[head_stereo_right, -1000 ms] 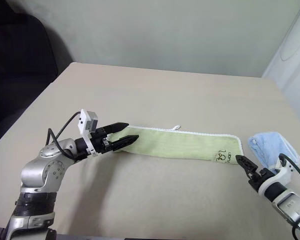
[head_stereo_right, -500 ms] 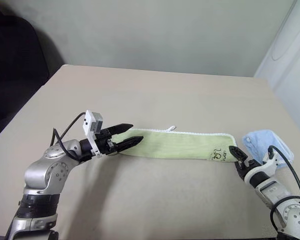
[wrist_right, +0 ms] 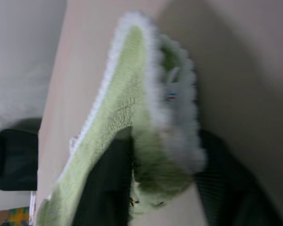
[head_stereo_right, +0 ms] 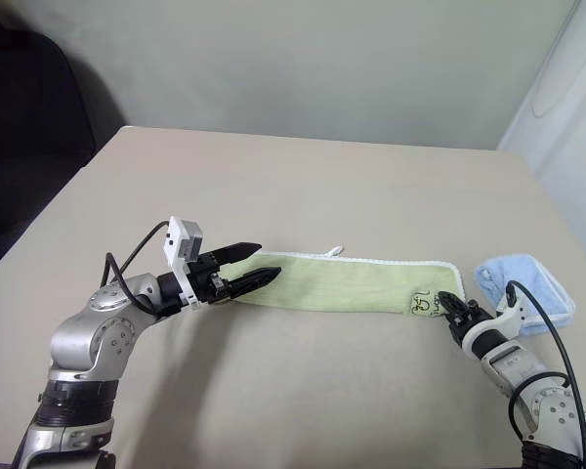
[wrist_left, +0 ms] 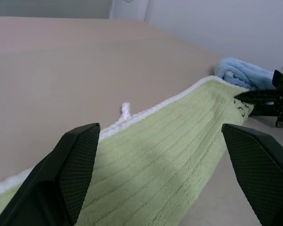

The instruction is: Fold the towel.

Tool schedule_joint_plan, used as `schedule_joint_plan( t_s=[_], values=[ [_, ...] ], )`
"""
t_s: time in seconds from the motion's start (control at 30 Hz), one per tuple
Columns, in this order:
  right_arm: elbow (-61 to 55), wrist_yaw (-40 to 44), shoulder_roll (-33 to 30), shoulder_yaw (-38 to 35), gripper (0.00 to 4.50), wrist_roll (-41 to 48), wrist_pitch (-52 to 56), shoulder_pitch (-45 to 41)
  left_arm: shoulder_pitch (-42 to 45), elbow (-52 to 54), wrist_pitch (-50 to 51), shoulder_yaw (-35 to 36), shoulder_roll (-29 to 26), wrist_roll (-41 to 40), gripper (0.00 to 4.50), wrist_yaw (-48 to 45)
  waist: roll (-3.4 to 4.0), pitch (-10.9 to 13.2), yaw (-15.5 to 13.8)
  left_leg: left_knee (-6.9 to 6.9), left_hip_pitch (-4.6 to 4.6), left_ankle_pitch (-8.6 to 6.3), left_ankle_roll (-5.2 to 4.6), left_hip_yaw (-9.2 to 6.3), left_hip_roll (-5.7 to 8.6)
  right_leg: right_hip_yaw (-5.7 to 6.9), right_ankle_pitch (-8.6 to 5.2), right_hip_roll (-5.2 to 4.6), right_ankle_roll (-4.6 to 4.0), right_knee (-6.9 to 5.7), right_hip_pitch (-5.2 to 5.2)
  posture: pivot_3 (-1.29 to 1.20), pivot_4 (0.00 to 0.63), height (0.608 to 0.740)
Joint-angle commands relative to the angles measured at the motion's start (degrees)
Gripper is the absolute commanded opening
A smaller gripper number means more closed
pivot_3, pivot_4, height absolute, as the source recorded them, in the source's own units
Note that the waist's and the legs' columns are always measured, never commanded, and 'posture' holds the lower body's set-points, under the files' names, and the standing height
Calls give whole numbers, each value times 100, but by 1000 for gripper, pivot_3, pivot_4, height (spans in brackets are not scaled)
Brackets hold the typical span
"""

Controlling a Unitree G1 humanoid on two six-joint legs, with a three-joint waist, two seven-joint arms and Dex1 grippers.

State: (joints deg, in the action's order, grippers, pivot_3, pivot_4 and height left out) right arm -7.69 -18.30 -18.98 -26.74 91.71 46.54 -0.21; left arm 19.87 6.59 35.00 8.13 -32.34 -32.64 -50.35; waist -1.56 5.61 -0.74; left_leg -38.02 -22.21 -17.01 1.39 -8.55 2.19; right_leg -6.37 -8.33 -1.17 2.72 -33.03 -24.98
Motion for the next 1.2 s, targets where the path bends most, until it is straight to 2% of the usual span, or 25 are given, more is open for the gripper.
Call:
schedule_joint_plan(
  t_s=[0.03,0.07,0.33,0.47,0.6,0.8,0.9,1.0,1.2],
  values=[
    [-439,-89,-238,-259,233,251,-75,102,4,236,-74,68,6,-104,4500,36,0,0,-23,0,-2,0,0,0,1,0,0,0,0,1,0,0,150,740],
    [-533,-52,-380,-291,35,242,-58,132,8,227,-81,56,9,-101,4500,35,0,0,-37,-2,-2,0,0,-1,1,0,0,0,0,2,1,0,150,740],
    [-915,299,-1708,-541,35,22,109,203,64,117,-130,-22,36,-64,4500,-4,14,7,-86,-5,-21,-3,-4,-1,4,-3,-9,-8,13,4,-7,0,150,740],
    [-899,654,-2339,-417,35,-430,346,182,108,74,-160,-77,83,-40,4500,-17,16,6,-85,-5,-27,-2,-4,1,4,-3,-11,-8,17,4,-11,0,150,740],
    [-1090,1341,-3055,64,35,-1379,597,84,174,10,-211,-139,145,2,4500,-7,17,6,-83,-6,-27,-2,-5,2,3,-3,-12,-8,17,4,-10,0,150,740],
    [-1651,2240,-3676,859,35,-2398,757,-358,170,-9,-269,-177,180,23,4500,4,29,9,-80,-6,-27,5,-11,7,3,-2,-17,-8,28,3,-11,0,150,740],
    [-1982,2680,-3866,1487,35,-2862,875,-775,169,-7,-286,-185,203,24,4500,20,30,9,-78,-6,-24,8,-11,8,1,-2,-15,-7,29,3,-9,0,150,740],
    [-2126,2997,-3794,1965,35,-3075,1006,-1254,176,0,-297,-202,237,21,4500,36,31,10,-78,-7,-24,12,-11,8,2,-2,-13,-7,29,4,-8,0,150,740],
    [-1989,3202,-3088,3149,35,-3648,1427,-2384,198,-10,-326,-246,306,33,4500,59,30,10,-83,-8,-23,24,-19,7,3,-2,0,-7,14,4,-6,0,150,740]
  ],
)
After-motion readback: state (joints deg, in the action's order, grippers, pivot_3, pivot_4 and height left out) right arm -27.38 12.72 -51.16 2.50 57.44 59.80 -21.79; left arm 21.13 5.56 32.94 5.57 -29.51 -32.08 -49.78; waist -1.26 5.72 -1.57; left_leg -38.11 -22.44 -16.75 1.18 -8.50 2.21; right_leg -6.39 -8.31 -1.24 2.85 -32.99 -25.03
